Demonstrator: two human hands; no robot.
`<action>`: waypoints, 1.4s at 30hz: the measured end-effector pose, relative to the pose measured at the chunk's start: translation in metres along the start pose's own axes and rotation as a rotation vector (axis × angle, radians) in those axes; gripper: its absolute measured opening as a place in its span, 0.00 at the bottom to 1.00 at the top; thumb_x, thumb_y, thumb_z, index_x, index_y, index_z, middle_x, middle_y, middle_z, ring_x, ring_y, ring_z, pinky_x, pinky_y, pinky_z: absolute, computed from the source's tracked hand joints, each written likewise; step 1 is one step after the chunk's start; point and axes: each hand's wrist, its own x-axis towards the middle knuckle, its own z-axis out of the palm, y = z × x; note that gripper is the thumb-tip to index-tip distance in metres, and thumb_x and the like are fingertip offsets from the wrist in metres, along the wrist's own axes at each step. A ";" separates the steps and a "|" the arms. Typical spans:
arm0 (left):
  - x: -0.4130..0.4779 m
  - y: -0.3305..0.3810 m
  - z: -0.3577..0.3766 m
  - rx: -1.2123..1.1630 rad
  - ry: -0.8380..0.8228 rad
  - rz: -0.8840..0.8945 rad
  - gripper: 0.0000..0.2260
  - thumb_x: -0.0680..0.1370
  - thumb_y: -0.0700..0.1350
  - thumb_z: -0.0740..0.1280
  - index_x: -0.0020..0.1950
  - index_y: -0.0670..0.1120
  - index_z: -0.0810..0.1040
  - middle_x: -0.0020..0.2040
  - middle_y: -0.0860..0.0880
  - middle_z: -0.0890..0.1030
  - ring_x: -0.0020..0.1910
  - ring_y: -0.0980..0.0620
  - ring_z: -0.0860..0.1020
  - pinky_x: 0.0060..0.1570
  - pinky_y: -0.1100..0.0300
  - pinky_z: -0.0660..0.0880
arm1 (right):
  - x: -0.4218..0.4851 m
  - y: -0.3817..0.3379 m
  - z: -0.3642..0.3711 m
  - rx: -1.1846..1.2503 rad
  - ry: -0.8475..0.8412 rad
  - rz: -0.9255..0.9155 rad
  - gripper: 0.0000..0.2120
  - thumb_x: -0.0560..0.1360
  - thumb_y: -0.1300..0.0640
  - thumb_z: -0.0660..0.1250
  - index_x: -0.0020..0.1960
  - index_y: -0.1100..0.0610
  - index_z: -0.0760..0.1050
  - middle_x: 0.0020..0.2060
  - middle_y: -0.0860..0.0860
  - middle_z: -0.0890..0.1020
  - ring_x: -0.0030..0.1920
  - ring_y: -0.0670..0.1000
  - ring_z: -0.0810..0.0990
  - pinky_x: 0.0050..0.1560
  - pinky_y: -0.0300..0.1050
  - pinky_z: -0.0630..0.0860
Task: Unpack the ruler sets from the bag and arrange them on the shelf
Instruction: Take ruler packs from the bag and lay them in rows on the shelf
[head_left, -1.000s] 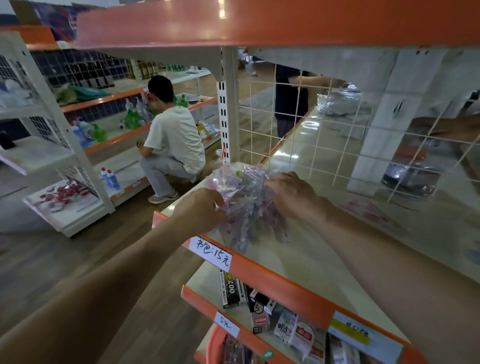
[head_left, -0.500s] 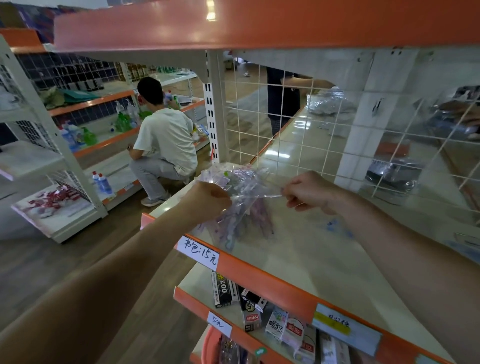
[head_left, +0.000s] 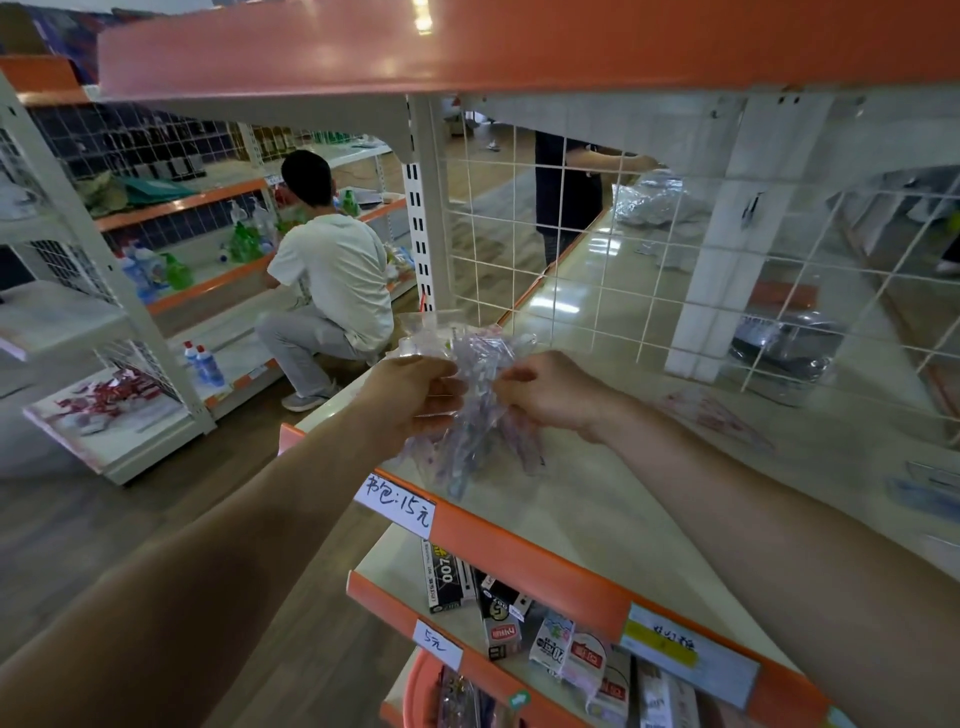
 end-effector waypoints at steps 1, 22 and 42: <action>0.000 -0.001 -0.005 0.016 0.015 -0.003 0.06 0.80 0.40 0.61 0.48 0.41 0.77 0.40 0.44 0.80 0.36 0.49 0.78 0.40 0.55 0.77 | 0.004 0.003 0.000 -0.177 0.036 -0.049 0.09 0.76 0.61 0.61 0.43 0.62 0.79 0.39 0.56 0.81 0.41 0.56 0.80 0.42 0.44 0.75; -0.007 -0.002 -0.008 0.007 0.014 -0.045 0.06 0.80 0.40 0.59 0.46 0.41 0.73 0.35 0.42 0.81 0.31 0.45 0.79 0.35 0.53 0.79 | -0.012 0.007 -0.049 0.410 0.265 0.134 0.02 0.73 0.64 0.68 0.42 0.61 0.78 0.34 0.55 0.82 0.33 0.48 0.82 0.35 0.41 0.80; -0.010 0.007 0.111 0.138 -0.296 0.051 0.06 0.75 0.34 0.67 0.40 0.43 0.77 0.30 0.52 0.82 0.21 0.60 0.69 0.20 0.71 0.61 | -0.119 0.057 -0.138 0.880 0.390 0.178 0.06 0.76 0.69 0.62 0.43 0.62 0.75 0.30 0.53 0.84 0.32 0.47 0.84 0.31 0.38 0.79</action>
